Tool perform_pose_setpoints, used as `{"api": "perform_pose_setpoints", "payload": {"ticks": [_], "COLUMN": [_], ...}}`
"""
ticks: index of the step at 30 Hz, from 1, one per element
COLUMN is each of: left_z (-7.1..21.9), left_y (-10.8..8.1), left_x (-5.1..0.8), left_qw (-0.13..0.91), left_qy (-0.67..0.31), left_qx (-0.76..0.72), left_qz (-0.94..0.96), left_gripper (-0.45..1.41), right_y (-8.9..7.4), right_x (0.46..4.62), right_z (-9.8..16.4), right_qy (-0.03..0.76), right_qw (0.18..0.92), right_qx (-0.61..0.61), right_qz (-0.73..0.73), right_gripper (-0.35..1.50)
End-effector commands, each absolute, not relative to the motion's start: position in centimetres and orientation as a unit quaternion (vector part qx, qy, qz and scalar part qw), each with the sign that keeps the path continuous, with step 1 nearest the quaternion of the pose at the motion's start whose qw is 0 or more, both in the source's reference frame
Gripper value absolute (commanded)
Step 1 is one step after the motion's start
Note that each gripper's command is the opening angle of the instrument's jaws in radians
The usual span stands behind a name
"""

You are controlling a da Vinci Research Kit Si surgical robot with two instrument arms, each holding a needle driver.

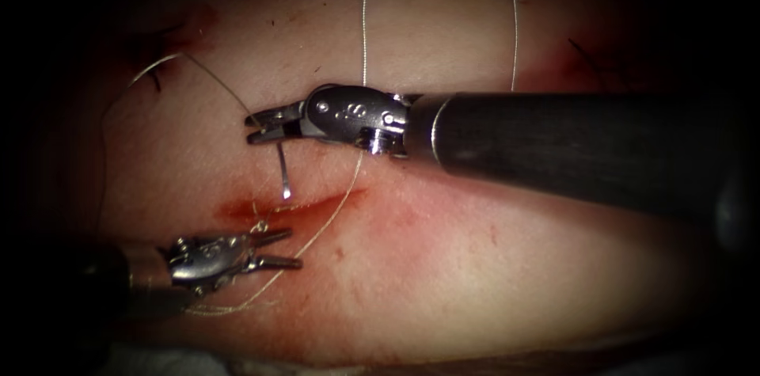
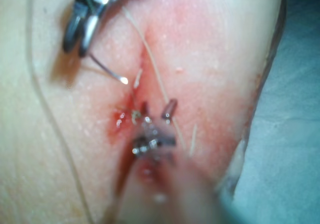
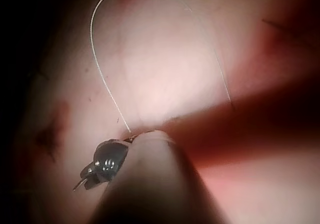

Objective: Wound Closure

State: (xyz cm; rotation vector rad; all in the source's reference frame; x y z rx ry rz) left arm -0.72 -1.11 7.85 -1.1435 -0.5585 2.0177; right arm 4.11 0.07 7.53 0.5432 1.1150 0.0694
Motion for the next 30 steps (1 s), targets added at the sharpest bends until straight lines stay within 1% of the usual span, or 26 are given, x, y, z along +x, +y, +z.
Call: {"api": "perform_pose_setpoints", "payload": {"ticks": [1,11,15,20,23,30], "left_z": [7.91,7.91,7.91,7.90,7.90,7.90], "left_y": [-1.19,-1.19,-1.19,-1.19,-1.19,-1.19], "left_x": [-0.77,-0.76,-0.76,-0.76,-0.75,-0.74], "left_qw": [0.369,0.369,0.369,0.369,0.368,0.368], "left_qy": [-0.220,-0.220,-0.220,-0.220,-0.221,-0.221], "left_qx": [-0.445,-0.445,-0.445,-0.444,-0.443,-0.443], "left_qz": [0.786,0.786,0.786,0.786,0.787,0.787], "left_gripper": [0.42,0.42,0.42,0.42,0.41,0.41], "right_y": [0.00,-0.11,-0.20,-0.33,-0.43,-0.45], "right_x": [4.18,4.19,4.19,4.18,4.17,4.15], "right_z": [7.57,7.54,7.59,7.66,7.71,7.71], "right_qy": [0.520,0.500,0.475,0.460,0.458,0.454], "right_qw": [0.812,0.798,0.792,0.786,0.771,0.766], "right_qx": [0.263,0.328,0.367,0.394,0.420,0.433], "right_qz": [0.033,0.076,0.114,0.126,0.139,0.143], "right_gripper": [-0.35,-0.35,-0.35,-0.35,-0.35,-0.35]}}
